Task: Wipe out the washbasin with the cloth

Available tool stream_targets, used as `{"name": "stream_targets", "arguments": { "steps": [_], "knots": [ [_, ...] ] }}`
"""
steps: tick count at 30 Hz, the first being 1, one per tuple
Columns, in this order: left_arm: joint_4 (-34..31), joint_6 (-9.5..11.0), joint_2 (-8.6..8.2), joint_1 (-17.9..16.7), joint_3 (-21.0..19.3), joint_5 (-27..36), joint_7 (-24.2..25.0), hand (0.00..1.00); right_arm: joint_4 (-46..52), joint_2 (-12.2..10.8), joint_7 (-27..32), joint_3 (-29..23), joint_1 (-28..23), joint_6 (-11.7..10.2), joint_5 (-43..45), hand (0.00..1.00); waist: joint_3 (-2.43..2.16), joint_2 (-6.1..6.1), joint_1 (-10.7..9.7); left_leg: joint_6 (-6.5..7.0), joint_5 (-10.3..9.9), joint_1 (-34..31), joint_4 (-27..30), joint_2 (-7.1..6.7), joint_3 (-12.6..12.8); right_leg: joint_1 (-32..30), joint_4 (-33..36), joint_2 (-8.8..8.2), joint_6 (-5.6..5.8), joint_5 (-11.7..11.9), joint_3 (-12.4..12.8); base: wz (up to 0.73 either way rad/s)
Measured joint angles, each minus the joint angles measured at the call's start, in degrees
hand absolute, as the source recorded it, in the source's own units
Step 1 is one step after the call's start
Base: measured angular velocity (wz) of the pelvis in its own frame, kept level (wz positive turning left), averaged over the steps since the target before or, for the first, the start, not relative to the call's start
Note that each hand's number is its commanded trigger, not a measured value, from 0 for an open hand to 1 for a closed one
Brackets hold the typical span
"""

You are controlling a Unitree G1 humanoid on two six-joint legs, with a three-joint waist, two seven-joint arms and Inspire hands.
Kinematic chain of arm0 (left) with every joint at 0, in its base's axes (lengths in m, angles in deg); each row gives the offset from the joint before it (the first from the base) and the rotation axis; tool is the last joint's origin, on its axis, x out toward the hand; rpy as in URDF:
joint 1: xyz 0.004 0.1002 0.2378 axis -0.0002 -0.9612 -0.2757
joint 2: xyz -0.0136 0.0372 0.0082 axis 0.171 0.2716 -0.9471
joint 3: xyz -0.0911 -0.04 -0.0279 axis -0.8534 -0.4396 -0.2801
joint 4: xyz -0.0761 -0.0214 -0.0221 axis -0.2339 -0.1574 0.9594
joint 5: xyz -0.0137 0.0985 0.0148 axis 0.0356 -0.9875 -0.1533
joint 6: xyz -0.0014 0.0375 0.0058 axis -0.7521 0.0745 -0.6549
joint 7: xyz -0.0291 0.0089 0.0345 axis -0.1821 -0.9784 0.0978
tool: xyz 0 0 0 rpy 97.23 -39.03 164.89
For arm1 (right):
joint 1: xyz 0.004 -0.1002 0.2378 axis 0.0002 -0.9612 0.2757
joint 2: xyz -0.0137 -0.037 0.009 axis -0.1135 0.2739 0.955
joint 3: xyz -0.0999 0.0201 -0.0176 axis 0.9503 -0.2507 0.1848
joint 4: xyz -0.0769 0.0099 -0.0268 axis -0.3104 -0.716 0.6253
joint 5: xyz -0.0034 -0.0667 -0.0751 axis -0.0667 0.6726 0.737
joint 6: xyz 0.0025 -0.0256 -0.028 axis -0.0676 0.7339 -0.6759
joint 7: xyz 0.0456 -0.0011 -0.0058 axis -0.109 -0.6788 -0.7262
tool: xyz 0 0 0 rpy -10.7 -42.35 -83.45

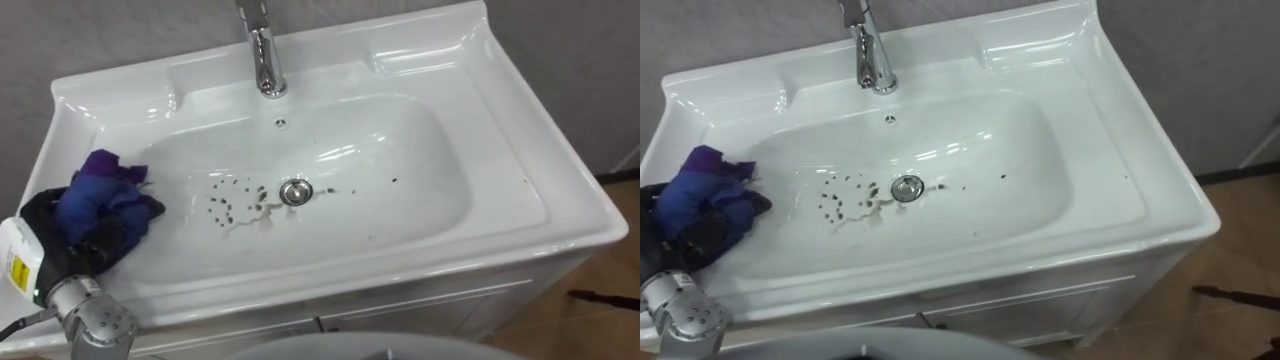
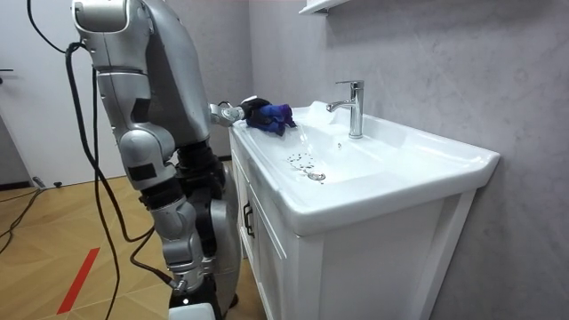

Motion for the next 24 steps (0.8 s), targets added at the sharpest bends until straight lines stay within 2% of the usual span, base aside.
{"name": "stream_targets", "arguments": {
  "steps": [9,14,18,20,22,23,24],
  "knots": [
    [0.7,0.0,-0.04,0.53,-0.01,0.61,-0.6,1.0,0.01,-0.05,0.13,-0.19,0.2,0.0,0.22,0.0,0.04,0.07,0.02,0.0,0.0,-0.01,-0.05,0.04,0.03,0.11,-0.01,0.01,0.0,0.01,-0.08,0.0],
    [0.78,-0.81,-0.46,1.62,-0.13,0.58,-0.59,1.0,-0.01,-0.15,0.09,-0.18,0.7,-0.07,-0.45,0.0,0.09,0.0,-0.17,-0.01,0.0,-0.13,0.05,-0.01,-0.36,0.63,-0.1,-0.07,0.05,-0.04,-0.61,0.07],
    [-0.92,-4.35,-1.04,4.16,0.28,0.68,-0.6,1.0,0.0,-0.46,0.03,-0.15,2.08,-0.91,-1.19,0.0,0.12,-0.11,-0.49,0.0,0.0,-1.39,0.37,-0.17,-1.54,0.02,-0.12,-0.12,0.11,-0.01,-1.44,0.15],
    [-2.73,-5.52,-1.31,4.29,0.24,0.28,-0.79,1.0,0.1,-0.73,0.03,-0.16,2.62,-1.79,-3.98,0.0,0.33,-0.53,-1.5,0.0,0.0,-2.5,0.96,-0.27,-2.39,-0.31,-0.32,-0.21,0.19,0.06,-2.25,0.21],
    [-5.95,-7.46,-1.91,4.28,0.32,0.19,-1.07,1.0,0.18,-1.19,-0.14,-0.05,2.74,-2.7,-5.63,0.0,0.66,-1.04,-1.56,0.01,0.02,-3.46,1.01,-0.33,-3.06,-0.48,-1.1,-0.23,0.21,0.32,-2.87,0.18],
    [-6.81,-7.92,-2.06,4.16,0.29,0.11,-1.08,1.0,0.18,-1.21,-0.38,0.04,2.8,-2.84,-6.1,0.0,0.68,-1.09,-1.53,0.01,0.02,-3.74,1.04,-0.36,-3.11,-0.75,-1.08,-0.24,0.21,0.32,-2.89,0.06],
    [-8.63,-8.92,-2.23,4.02,0.3,-0.2,-1.04,1.0,0.21,-1.28,-0.7,0.39,3.07,-3.18,-6.9,0.0,1.03,-1.27,-1.55,0.01,0.02,-4.25,1.09,-0.39,-3.18,-1.15,-1.1,-0.25,0.22,0.35,-3.01,0.09]
  ]
}}
